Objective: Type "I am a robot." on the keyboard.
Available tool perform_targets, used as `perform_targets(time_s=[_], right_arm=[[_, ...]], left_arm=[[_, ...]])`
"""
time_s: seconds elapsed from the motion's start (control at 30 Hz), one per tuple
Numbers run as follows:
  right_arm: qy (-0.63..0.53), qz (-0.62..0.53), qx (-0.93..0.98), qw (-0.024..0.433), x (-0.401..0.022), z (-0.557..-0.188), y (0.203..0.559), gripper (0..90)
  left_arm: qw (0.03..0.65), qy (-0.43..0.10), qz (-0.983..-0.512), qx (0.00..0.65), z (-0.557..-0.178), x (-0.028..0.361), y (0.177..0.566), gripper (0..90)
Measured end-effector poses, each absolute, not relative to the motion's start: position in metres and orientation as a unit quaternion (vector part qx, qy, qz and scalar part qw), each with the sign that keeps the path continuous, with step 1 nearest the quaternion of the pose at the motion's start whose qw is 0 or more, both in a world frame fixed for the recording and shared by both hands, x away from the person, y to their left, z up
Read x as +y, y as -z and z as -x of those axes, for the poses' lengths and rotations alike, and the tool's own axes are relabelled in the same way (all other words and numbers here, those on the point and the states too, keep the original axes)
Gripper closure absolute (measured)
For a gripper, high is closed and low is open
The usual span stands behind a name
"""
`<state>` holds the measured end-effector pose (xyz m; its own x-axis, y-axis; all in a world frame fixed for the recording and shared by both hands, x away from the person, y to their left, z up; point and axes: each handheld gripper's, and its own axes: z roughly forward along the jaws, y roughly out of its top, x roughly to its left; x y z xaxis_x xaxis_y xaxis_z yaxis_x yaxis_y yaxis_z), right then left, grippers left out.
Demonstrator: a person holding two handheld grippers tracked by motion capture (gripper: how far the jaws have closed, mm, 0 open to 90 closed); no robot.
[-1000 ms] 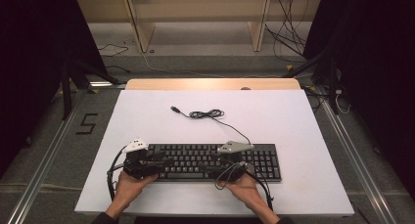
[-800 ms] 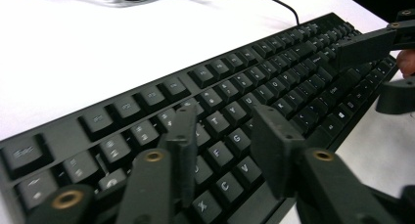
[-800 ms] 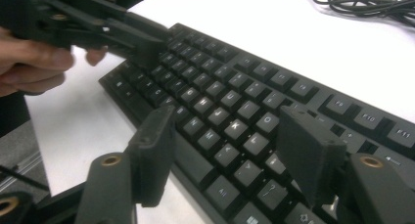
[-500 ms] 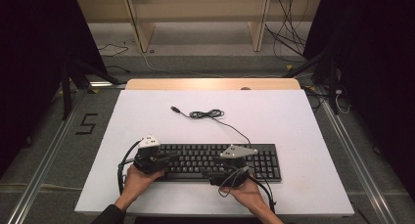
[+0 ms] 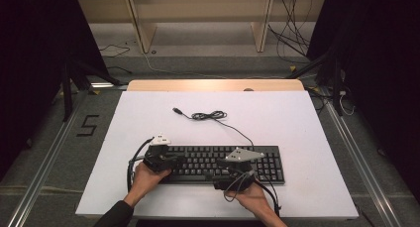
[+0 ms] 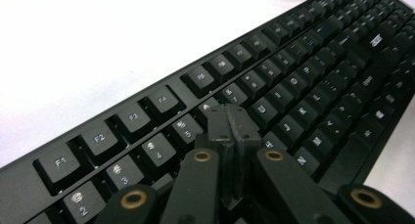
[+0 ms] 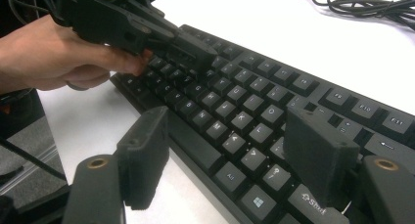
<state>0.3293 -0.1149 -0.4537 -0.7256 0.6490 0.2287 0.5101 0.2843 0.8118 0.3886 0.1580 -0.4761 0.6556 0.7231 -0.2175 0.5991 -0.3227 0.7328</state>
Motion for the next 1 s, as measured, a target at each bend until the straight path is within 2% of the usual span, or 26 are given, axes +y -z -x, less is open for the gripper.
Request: perform_targets(time_s=[1.0], right_arm=[[-0.477, -0.362, 0.797, 0.074, -0.1155, -0.3273, 0.4536, 33.3]], left_arm=[[0.402, -0.080, -0.817, 0.406, -0.3889, 0.1529, 0.4803, 89.0]])
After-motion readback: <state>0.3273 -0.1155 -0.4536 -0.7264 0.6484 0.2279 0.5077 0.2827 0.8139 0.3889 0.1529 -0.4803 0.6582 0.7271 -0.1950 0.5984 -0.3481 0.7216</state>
